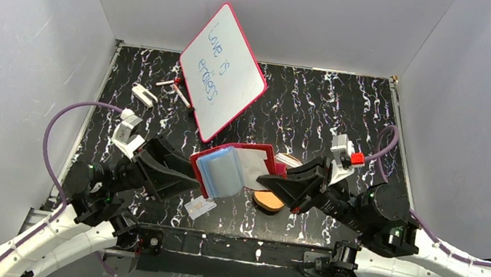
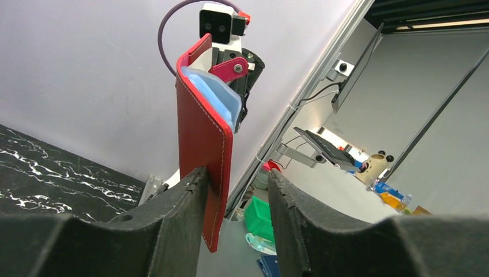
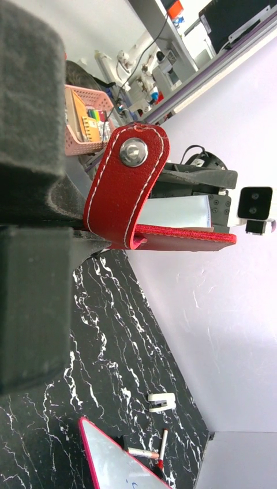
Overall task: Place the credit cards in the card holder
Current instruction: Open the card holder at the center of the board.
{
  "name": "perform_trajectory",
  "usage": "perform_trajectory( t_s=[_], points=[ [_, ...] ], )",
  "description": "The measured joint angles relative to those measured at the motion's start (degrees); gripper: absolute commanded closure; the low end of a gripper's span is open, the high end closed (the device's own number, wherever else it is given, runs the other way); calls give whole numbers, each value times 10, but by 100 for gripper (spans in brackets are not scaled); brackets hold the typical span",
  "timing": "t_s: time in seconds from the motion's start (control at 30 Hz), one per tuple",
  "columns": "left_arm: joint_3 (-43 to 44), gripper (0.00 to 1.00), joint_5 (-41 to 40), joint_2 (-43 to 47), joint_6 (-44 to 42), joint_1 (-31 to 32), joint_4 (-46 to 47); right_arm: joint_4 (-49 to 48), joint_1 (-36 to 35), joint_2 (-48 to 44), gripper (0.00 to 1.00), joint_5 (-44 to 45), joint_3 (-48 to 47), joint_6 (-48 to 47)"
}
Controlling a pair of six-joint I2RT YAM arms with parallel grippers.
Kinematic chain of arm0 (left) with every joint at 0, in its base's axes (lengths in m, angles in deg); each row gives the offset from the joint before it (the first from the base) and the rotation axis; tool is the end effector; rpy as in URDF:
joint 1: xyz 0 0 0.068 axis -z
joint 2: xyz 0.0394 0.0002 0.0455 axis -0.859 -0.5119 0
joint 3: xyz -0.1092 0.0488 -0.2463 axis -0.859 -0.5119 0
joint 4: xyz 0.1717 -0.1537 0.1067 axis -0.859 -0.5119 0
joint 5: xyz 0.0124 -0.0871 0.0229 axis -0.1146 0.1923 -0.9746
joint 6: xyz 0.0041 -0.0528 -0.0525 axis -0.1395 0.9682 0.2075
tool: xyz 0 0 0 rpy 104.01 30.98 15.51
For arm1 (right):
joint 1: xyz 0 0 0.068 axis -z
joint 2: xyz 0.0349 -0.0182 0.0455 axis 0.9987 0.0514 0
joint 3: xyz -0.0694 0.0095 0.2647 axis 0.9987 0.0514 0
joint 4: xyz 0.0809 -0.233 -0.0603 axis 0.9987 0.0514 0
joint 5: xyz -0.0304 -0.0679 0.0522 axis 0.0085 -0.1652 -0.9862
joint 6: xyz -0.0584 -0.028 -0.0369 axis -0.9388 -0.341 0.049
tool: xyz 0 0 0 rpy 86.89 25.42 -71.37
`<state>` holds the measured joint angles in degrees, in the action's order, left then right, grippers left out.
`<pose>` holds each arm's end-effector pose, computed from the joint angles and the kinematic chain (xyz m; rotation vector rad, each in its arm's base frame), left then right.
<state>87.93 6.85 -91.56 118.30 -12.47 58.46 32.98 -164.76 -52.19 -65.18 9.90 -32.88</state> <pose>0.0455 -0.0925 0.3965 0.4850 1.0016 -1.8327 0.0394 0.1422 0.4241 -0.5235 1.2774 1.4162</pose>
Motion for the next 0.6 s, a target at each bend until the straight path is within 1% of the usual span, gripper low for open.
perform_trajectory(
  t_s=[0.07,0.2,0.23,0.3,0.33,0.47,0.6],
  points=[
    [0,69,3,0,1,0,1,-7,0,-2,100,1,3,1],
    [0,76,8,0,0,0,-1,-12,0,0,100,2,10,4],
    [0,80,9,-1,-1,0,-1,-12,0,3,100,2,10,6],
    [0,91,12,-4,-3,0,-2,-12,0,7,100,2,11,9],
    [0,99,13,-7,-5,0,-3,-12,0,8,100,2,11,10],
    [1,100,16,-12,-14,0,-16,-12,1,12,100,2,11,12],
    [8,100,-3,-4,-32,0,-61,-11,1,23,100,7,11,13]
  ],
)
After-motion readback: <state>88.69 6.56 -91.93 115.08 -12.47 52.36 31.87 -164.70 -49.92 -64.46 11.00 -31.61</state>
